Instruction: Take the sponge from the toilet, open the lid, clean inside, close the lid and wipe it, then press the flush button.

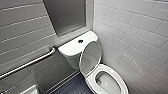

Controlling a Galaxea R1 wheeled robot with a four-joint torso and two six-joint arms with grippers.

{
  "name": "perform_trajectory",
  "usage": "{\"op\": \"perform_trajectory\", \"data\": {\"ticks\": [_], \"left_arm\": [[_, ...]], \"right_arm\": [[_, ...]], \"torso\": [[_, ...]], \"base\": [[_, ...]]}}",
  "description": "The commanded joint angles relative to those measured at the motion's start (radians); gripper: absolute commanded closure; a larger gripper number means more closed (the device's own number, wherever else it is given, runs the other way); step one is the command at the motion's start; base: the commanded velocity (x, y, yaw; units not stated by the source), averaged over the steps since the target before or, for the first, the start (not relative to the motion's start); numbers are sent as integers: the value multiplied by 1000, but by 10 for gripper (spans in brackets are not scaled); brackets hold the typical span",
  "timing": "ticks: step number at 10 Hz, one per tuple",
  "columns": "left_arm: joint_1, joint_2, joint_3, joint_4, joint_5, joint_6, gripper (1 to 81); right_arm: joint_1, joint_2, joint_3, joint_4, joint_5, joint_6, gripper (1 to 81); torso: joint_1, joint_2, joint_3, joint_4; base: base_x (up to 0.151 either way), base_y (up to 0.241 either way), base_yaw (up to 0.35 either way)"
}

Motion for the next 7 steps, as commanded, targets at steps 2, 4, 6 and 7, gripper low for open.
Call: {"op": "perform_trajectory", "data": {"ticks": [2,4,6,7], "left_arm": [[3,-11,10,10,6,5,10],[0,-8,12,10,6,5,10],[0,-11,9,4,6,3,10],[0,-11,9,4,7,3,10]], "right_arm": [[133,-139,229,16,15,1,811],[241,-92,214,25,7,3,811],[339,34,106,31,-16,27,811],[386,110,35,31,-61,35,811]], "torso": [[0,0,0,0],[0,0,0,0],[0,0,0,0],[0,0,0,0]], "base": [[0,0,0],[0,0,0],[0,0,0],[0,0,0]]}}
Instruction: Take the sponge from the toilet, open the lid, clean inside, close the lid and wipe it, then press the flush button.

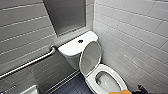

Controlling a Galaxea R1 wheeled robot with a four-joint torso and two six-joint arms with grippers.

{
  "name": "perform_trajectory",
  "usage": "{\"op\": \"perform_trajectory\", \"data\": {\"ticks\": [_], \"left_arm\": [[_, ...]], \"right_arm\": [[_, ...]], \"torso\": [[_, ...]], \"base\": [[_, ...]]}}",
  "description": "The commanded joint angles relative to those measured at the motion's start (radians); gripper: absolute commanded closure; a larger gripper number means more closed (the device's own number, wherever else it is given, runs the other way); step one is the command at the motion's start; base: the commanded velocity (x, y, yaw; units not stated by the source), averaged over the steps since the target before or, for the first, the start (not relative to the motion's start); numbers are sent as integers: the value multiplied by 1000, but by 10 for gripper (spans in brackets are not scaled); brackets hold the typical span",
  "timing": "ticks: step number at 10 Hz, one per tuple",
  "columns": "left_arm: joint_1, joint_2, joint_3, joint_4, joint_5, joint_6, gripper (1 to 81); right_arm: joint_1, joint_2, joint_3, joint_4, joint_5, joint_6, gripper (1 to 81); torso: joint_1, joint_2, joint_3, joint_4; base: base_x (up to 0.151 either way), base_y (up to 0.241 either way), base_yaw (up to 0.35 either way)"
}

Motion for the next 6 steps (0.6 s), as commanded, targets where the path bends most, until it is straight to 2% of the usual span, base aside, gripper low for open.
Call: {"op": "perform_trajectory", "data": {"ticks": [1,4,6], "left_arm": [[5,-9,7,4,20,3,10],[5,-9,6,4,20,1,10],[5,-8,6,4,20,1,10]], "right_arm": [[210,137,-178,30,-121,27,811],[324,330,-338,30,-170,62,811],[365,473,-453,33,-168,146,811]], "torso": [[0,0,0,0],[0,0,0,0],[0,0,0,0]], "base": [[0,0,0],[0,0,0],[0,0,0]]}}
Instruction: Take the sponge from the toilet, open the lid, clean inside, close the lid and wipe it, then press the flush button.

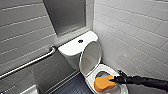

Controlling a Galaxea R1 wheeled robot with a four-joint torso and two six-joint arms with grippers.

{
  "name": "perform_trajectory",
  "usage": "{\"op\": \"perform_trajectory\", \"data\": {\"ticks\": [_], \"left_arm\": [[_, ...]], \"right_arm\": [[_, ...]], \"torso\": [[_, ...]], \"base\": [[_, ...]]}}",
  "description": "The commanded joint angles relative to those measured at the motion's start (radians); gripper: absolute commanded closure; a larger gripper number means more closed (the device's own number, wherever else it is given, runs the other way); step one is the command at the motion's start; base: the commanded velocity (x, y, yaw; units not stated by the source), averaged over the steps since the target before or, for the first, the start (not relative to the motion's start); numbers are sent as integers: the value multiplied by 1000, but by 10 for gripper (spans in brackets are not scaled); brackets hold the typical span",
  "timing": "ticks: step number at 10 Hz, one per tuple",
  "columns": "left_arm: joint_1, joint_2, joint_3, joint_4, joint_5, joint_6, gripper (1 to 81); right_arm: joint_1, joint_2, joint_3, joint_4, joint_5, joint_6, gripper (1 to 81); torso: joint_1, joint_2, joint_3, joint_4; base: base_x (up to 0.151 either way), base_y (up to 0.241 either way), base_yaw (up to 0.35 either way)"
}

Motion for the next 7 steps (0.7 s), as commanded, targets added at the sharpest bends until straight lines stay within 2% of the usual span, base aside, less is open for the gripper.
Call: {"op": "perform_trajectory", "data": {"ticks": [1,2,3,7], "left_arm": [[6,-8,6,4,20,2,10],[4,-8,6,4,20,2,10],[6,-10,6,4,20,2,10],[9,-13,6,0,20,2,10]], "right_arm": [[180,160,-165,31,-66,142,811],[187,224,-231,31,-57,192,811],[193,293,-311,29,-57,209,811],[151,516,-630,25,-52,223,811]], "torso": [[0,0,0,0],[0,0,0,0],[0,0,0,0],[0,0,0,0]], "base": [[0,0,0],[0,0,0],[0,0,0],[0,0,0]]}}
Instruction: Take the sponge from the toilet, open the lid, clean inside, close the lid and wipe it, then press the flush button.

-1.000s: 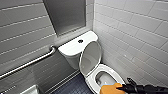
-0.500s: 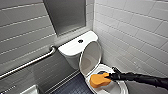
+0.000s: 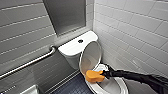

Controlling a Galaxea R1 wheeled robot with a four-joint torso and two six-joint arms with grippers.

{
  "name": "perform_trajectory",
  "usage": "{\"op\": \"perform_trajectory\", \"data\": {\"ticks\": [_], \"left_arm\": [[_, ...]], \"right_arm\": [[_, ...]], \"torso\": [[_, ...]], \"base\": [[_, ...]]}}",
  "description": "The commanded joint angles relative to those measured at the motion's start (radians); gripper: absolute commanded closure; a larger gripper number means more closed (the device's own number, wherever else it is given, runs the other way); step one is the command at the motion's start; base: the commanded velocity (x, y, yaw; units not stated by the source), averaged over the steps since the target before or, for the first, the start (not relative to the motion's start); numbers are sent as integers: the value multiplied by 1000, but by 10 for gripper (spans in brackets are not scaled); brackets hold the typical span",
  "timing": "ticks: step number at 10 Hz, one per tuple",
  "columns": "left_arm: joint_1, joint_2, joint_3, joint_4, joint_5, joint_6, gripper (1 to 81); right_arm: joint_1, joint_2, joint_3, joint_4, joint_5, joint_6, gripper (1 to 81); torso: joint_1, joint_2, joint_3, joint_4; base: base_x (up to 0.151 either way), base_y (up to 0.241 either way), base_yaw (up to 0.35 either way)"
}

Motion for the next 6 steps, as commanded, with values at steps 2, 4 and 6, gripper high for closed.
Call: {"op": "perform_trajectory", "data": {"ticks": [2,4,6], "left_arm": [[8,-12,6,-2,20,2,10],[8,-10,6,0,20,2,10],[8,-10,6,0,20,2,10]], "right_arm": [[65,203,-235,22,-29,38,811],[15,211,-226,22,-20,36,811],[-40,223,-214,20,18,36,811]], "torso": [[0,0,0,0],[0,0,0,0],[0,0,0,0]], "base": [[0,0,0],[0,0,0],[0,0,0]]}}
